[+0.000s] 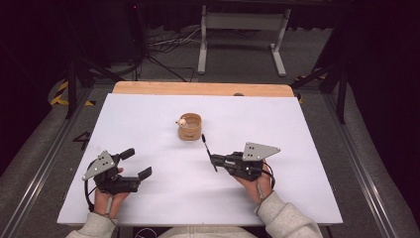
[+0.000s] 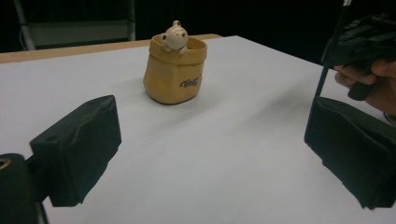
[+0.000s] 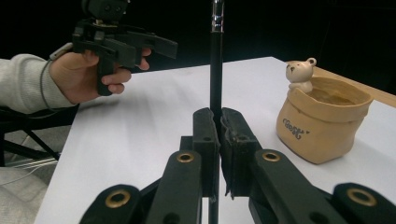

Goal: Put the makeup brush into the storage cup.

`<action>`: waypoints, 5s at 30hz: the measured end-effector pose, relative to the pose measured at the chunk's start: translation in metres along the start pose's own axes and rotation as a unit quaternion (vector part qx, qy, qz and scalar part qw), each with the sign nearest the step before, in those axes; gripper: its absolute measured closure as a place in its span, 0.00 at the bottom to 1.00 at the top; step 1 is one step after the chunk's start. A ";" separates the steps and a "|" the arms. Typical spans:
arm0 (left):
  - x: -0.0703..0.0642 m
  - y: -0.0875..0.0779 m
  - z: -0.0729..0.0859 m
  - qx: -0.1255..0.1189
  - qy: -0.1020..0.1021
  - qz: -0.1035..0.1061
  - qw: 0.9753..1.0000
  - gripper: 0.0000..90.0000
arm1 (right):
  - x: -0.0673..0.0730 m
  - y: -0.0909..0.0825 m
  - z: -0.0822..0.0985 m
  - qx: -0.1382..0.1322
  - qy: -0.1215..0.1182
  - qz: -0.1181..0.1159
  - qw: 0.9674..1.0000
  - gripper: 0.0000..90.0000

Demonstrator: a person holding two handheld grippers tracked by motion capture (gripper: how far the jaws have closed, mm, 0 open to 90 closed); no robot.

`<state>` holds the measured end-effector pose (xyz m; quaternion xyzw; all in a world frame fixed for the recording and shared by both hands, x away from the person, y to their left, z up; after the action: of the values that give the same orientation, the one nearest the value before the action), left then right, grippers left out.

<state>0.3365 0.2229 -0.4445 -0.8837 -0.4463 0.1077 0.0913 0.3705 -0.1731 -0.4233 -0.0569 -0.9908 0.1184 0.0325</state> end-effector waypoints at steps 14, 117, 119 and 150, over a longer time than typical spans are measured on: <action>-0.008 0.003 -0.016 -0.022 0.010 0.018 1.000 0.06 | 0.002 0.003 0.004 -0.003 0.005 0.001 1.000 0.95; -0.101 0.107 -0.062 0.029 0.029 0.187 0.982 0.83 | 0.003 0.002 0.004 -0.004 0.000 0.005 1.000 0.94; -0.101 0.107 -0.062 0.030 0.031 0.186 0.982 0.87 | 0.003 0.003 0.004 -0.004 -0.001 0.006 1.000 0.94; -0.101 0.099 -0.083 0.023 0.061 0.182 0.981 0.94 | 0.001 -0.002 -0.003 -0.036 0.017 0.041 0.998 0.08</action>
<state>0.3765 0.0777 -0.3795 -0.9528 -0.2685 0.0785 0.1180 0.3698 -0.1745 -0.4195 -0.1009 -0.9906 0.0824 0.0426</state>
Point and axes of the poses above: each handheld gripper's, and its own axes: y roughly forward along the jaws, z roughly out of its underside, x roughly to its left, the point moved 1 cm from there along y, roughly forward along the jaws, and after that the axes turned 13 degrees about -z, right-handed, at the moved point
